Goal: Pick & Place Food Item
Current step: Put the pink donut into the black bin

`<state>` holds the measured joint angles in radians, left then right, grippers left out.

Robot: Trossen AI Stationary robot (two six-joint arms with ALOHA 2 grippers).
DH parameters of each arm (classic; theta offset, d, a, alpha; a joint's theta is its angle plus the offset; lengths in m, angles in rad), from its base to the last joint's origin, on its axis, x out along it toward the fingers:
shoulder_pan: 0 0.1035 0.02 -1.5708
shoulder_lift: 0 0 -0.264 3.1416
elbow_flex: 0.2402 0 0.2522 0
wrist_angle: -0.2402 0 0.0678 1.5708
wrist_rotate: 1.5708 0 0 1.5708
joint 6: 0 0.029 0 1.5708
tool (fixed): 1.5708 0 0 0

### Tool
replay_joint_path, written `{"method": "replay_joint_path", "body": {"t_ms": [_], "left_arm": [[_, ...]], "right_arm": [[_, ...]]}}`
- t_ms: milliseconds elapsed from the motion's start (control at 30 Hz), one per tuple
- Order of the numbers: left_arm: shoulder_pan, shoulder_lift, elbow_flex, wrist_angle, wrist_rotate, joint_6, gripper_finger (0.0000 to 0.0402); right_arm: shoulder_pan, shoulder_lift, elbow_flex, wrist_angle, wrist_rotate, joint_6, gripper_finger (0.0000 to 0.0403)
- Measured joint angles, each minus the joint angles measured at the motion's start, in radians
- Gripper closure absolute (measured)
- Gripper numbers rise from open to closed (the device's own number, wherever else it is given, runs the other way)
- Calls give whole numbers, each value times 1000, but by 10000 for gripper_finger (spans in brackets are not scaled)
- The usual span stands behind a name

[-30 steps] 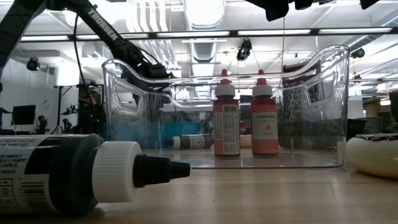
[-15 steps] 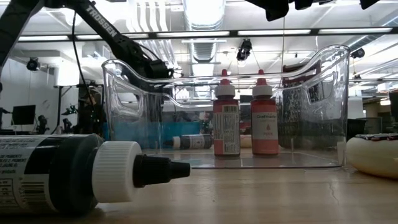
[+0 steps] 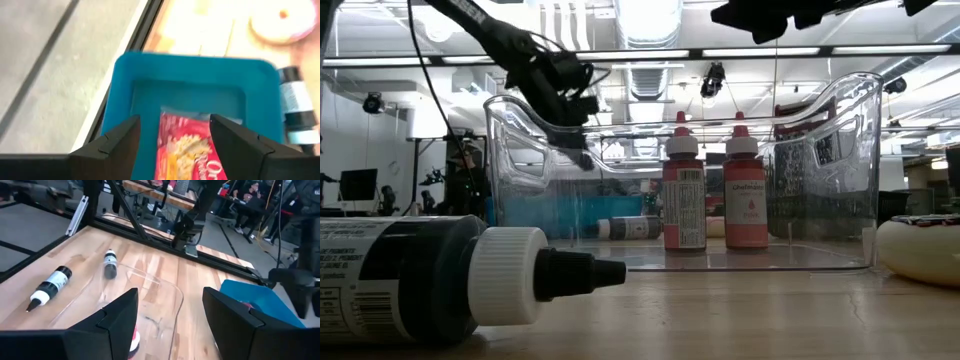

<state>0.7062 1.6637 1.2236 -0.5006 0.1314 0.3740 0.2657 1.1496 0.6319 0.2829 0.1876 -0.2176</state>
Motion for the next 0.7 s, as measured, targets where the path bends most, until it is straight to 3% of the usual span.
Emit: {"method": "replay_joint_path", "body": {"t_ms": [400,700], "left_arm": [[-166,-151,-15,153,13,0,161],[-298,-383,-265,431,19,-24,161]], "right_arm": [[-4,0,0,-71,101,-2,184],[-4,0,-1,-70,83,1,184]]}}
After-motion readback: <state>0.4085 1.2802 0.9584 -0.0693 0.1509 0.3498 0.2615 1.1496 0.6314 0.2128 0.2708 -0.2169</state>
